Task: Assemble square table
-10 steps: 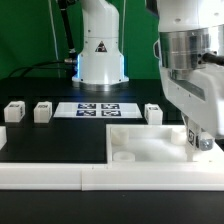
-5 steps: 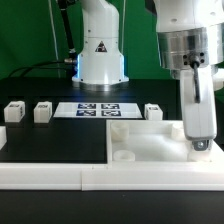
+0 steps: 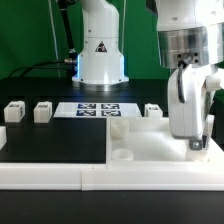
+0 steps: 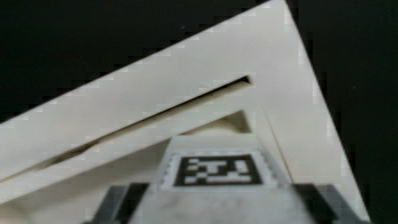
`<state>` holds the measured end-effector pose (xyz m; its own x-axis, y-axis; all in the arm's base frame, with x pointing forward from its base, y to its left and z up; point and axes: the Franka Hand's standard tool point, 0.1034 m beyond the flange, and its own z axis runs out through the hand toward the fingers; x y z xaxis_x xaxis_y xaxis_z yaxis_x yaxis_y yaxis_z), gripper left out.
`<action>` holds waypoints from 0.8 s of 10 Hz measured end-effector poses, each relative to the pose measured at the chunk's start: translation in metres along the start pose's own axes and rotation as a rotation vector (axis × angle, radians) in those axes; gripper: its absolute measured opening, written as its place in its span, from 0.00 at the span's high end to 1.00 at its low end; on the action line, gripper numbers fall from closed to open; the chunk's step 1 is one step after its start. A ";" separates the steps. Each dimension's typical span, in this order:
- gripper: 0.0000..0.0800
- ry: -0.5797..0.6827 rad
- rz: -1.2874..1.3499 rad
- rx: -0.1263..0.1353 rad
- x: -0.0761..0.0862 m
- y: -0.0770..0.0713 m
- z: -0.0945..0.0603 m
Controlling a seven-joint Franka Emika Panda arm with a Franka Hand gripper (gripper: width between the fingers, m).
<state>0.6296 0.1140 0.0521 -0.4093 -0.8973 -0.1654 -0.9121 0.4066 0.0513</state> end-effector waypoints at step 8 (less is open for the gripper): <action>0.19 -0.030 -0.129 0.007 -0.017 0.005 -0.039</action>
Offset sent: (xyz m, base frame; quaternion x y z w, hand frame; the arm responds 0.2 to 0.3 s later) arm 0.0000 0.0000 0.0000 0.0000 0.0000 0.0000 1.0000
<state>0.6313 0.1248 0.0935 -0.2874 -0.9368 -0.1997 -0.9570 0.2892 0.0207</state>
